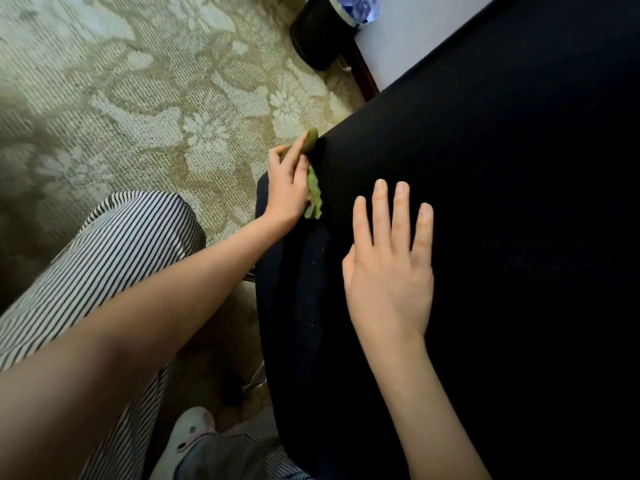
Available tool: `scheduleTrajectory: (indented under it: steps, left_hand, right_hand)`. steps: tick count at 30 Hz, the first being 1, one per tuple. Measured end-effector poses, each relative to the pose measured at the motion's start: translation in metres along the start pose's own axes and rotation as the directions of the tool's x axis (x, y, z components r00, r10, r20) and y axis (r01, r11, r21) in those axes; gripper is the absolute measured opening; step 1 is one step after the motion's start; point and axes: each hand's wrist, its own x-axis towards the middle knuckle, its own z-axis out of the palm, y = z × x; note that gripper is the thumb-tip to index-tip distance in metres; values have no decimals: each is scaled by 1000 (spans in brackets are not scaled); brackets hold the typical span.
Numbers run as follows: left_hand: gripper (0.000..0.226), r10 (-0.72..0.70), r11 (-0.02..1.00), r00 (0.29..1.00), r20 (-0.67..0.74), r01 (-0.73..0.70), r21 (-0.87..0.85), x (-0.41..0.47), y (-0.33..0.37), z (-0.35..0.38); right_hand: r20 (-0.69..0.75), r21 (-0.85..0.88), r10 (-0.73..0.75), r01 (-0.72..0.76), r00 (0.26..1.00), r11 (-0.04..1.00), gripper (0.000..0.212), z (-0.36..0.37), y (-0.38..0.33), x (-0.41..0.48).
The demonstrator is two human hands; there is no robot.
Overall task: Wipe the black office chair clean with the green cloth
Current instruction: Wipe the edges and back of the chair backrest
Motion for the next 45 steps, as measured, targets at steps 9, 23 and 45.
scheduleTrajectory:
  steps: [9, 23, 45]
  left_hand:
    - [39, -453, 890, 887, -91, 456, 10, 2, -35, -13]
    - [39, -100, 995, 995, 0, 100, 5, -13, -5, 1]
    - [41, -621, 772, 758, -200, 636, 16, -16, -48, -23]
  right_hand:
    - [30, 5, -9, 9, 999, 1000, 62, -2, 0, 6]
    - [26, 111, 12, -14, 1000, 994, 57, -3, 0, 10]
    - [11, 61, -26, 25, 1000, 998, 63, 3, -9, -12]
